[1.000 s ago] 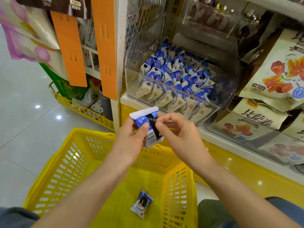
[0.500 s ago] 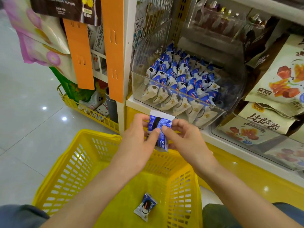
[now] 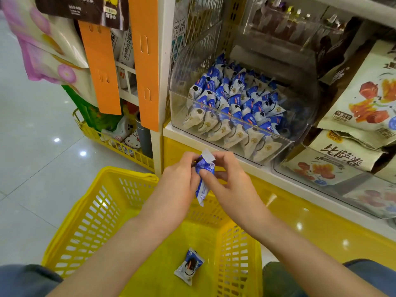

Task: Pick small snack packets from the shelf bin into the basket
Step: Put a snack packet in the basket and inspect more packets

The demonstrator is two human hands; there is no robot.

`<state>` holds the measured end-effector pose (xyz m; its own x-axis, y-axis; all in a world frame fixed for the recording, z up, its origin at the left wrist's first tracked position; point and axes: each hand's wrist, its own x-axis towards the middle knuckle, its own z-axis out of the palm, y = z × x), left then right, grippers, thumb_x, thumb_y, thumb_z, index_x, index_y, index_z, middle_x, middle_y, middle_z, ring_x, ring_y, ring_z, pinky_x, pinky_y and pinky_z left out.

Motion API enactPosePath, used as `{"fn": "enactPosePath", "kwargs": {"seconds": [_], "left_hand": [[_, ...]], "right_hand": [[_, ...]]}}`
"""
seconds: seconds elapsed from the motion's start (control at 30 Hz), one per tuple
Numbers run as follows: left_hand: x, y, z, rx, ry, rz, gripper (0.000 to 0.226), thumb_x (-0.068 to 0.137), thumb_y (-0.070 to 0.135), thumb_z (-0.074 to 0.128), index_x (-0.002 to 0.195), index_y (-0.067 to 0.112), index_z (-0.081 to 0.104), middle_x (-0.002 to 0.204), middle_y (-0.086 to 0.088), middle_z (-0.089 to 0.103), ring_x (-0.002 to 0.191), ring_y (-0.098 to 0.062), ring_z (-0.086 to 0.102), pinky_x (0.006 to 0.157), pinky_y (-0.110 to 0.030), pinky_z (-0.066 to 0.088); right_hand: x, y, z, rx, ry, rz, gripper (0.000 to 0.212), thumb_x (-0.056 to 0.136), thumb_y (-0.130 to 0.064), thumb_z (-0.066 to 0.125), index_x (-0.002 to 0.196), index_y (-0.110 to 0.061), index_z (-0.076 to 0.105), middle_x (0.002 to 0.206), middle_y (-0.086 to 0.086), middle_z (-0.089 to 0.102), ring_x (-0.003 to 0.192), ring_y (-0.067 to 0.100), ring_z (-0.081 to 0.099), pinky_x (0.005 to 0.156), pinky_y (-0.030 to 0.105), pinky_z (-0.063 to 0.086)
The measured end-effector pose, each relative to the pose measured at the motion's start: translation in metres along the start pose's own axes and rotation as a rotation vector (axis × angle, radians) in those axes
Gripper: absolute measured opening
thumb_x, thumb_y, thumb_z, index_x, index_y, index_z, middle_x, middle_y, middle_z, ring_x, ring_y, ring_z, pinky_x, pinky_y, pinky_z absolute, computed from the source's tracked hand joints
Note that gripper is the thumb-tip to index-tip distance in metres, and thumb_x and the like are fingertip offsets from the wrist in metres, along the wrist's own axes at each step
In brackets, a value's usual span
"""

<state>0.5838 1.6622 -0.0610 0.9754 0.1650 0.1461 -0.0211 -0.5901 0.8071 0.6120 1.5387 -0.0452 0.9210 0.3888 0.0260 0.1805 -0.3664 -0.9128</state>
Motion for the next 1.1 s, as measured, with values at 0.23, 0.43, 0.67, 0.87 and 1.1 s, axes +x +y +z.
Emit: {"fn": "enactPosePath", "kwargs": {"seconds": [0.23,0.43,0.67,0.87,1.1], "left_hand": [[0.004,-0.005,-0.004,0.037,0.011,0.049,0.024,0.095,0.013,0.044,0.117,0.016,0.053,0.097,-0.001,0.065,0.076,-0.010,0.058,0.060,-0.014,0.041],[0.006,0.002,-0.007,-0.237,-0.028,-0.033,0.030,0.091,0.003,0.048,0.108,0.026,0.054,0.097,0.009,0.064,0.088,0.000,0.062,0.070,-0.009,0.048],[0.010,0.007,-0.014,-0.616,-0.152,-0.239,0.025,0.093,-0.005,0.041,0.100,0.014,0.056,0.086,0.001,0.073,0.073,-0.007,0.067,0.060,-0.021,0.051],[0.012,0.013,-0.010,-0.956,-0.231,-0.524,0.035,0.087,0.041,0.047,0.100,0.013,0.064,0.097,-0.010,0.072,0.097,-0.026,0.066,0.095,-0.048,0.047],[0.007,0.013,-0.016,-0.807,-0.207,-0.306,0.028,0.083,0.017,0.062,0.111,0.015,0.062,0.097,-0.003,0.073,0.085,-0.013,0.070,0.066,-0.021,0.054]], "right_hand": [[0.003,-0.003,-0.002,0.024,-0.021,0.015,0.025,0.089,-0.021,0.059,0.099,-0.040,0.048,0.109,-0.014,0.063,0.094,0.007,0.065,0.082,0.031,0.055],[0.006,-0.006,-0.007,0.145,0.023,0.084,0.032,0.086,-0.018,0.063,0.114,-0.022,0.048,0.113,-0.003,0.061,0.096,0.018,0.065,0.083,0.039,0.055],[0.011,-0.018,-0.025,0.272,-0.070,0.196,0.044,0.079,-0.044,0.053,0.116,-0.021,0.058,0.096,-0.009,0.069,0.076,-0.007,0.060,0.062,0.009,0.047],[0.012,-0.015,-0.027,0.326,0.079,0.243,0.010,0.087,-0.020,0.060,0.088,-0.011,0.064,0.094,0.016,0.070,0.073,0.012,0.063,0.058,0.017,0.053],[0.016,-0.017,-0.028,0.390,0.218,0.226,0.015,0.092,-0.020,0.053,0.084,-0.007,0.055,0.072,0.002,0.068,0.057,0.003,0.063,0.046,0.018,0.050]]}}
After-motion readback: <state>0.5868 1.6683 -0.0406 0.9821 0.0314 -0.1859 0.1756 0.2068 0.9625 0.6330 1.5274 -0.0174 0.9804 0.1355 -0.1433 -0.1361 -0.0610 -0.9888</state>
